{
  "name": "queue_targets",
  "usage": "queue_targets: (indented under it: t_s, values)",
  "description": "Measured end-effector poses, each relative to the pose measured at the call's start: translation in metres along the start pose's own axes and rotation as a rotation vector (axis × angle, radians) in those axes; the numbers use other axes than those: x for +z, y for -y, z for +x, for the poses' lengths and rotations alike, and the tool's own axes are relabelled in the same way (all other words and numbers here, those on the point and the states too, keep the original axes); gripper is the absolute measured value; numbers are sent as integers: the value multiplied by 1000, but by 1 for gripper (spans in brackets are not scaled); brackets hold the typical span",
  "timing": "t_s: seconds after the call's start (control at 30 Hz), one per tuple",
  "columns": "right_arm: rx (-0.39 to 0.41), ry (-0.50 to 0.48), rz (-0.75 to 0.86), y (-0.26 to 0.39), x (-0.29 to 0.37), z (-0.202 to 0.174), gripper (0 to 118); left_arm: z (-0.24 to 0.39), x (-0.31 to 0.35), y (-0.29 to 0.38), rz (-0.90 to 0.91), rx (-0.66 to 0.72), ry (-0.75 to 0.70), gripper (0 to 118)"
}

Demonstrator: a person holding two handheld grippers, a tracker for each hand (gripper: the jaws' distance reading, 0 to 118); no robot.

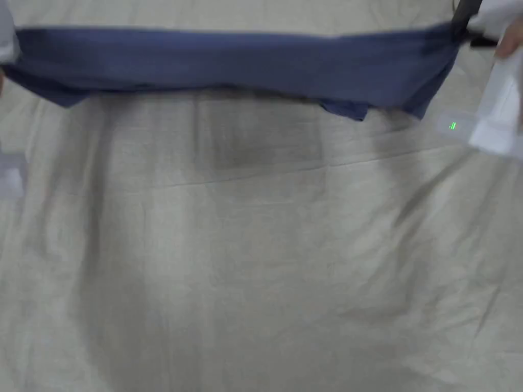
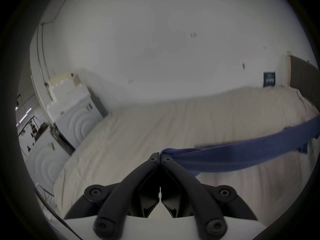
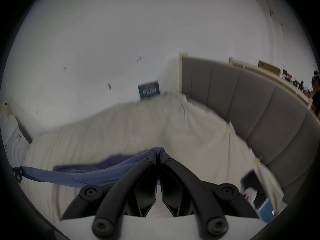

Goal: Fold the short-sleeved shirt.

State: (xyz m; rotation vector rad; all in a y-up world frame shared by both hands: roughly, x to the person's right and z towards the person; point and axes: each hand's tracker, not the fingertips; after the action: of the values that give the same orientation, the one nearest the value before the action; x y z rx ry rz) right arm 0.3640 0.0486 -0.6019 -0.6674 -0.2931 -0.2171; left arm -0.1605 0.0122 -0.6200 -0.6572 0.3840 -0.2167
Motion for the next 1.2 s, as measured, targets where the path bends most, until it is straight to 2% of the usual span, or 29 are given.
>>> queue_targets:
  t_s: [0.1,0.17,0.3,0.5,0.6,0.67,0.73,0.8,1.07,1.2]
  values:
    - [3,14,-113,51,-9,13,2,1,2,51,-112,-6,32,0]
    - [7,21,-187,82,-8,22,2,0,25,86,-167,54,45,0]
    - [-44,26,-214,127,14,42,2,-14,45,139,-234,76,66,0]
    - [-48,12,-258,169,66,79,2,-42,100,195,-263,85,107,0]
    - [-61,-25,-243,189,101,98,2,-61,130,215,-236,110,127,0]
    - [-18,-39,-240,203,125,108,2,-75,156,231,-223,183,175,0]
    - [40,-32,-239,217,147,116,2,-81,179,249,-194,140,172,0]
    - [60,-30,-232,231,167,124,2,-83,201,266,-160,68,169,0]
    - [41,-59,-235,282,227,166,2,-111,264,326,-138,69,188,0]
    - [113,-54,-258,303,243,177,2,-116,281,354,-167,25,201,0]
